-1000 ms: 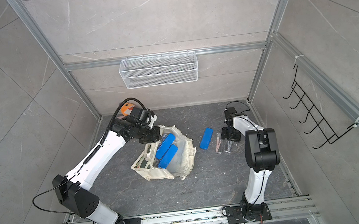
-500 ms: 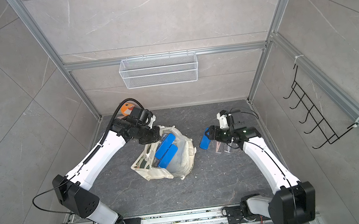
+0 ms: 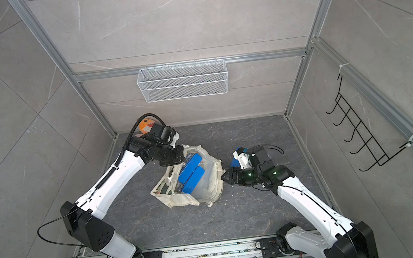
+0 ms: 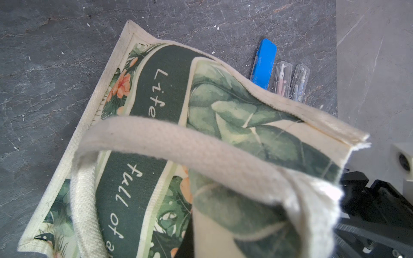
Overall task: Take out the compass set from the canvas bag
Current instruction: Place the compass set at the center of the board, then adjust the canvas bag at the center of the board.
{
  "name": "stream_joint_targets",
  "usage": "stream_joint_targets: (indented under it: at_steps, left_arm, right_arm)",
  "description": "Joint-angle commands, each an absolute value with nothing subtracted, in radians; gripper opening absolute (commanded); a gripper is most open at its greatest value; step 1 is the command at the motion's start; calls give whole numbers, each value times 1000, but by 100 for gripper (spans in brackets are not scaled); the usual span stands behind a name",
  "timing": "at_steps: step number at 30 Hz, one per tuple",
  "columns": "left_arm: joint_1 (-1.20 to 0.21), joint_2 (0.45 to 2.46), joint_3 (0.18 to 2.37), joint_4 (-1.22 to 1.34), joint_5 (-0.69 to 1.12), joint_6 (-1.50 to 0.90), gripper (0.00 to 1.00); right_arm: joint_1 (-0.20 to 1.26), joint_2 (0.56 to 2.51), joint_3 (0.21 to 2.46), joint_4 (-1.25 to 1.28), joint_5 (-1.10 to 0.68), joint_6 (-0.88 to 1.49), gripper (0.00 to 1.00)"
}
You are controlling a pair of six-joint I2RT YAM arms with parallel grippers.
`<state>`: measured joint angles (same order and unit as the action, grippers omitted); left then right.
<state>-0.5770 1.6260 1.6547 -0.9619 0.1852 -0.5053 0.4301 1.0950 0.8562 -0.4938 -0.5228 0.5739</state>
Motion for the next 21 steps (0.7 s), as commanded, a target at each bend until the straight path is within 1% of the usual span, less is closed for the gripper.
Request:
stream_joint_targets:
  at_steps: [1,6,9,11,12,14,16,17,18,19,21]
  left_arm:
    - [-578,1620,1685,-949,237,-492,0]
    - [-579,1640,1683,-916,257,-466,0]
    - [-579,1649,1683,-922,264,-446,0]
    - [-579,1644,1670,-919,265,-437,0]
    - [-577,1640,1663,-916,265,-435,0]
    - [-577,1636,1652,-915,256,-433,0]
    - [-577,1630,1642,-912,244,-439,0]
    - [-577,1628,1638,-913,235,-443,0]
    - [-577,1626,1636,-913,227,-444,0]
    - [-577,1625,1636,-923,207,-446,8]
    - [-578,1624,1644,-960,158,-449,24]
  right_arm:
    - [472,1135,851,-428,-474,631,70]
    - [505,1248,883,-451,-331,669,68]
    - [516,1301,887,-432,-299,694,67]
    - [528,1332,901,-414,-296,705,63]
    - [537,1346,911,-410,-294,710,58]
    - [558,1372,940,-400,-290,728,38]
    - [578,1393,965,-396,-288,749,19]
    - [592,1401,978,-398,-281,759,13]
    - [605,1406,987,-403,-269,769,9]
    - [620,1408,994,-406,-255,779,6]
    - [647,1406,1005,-416,-226,798,3]
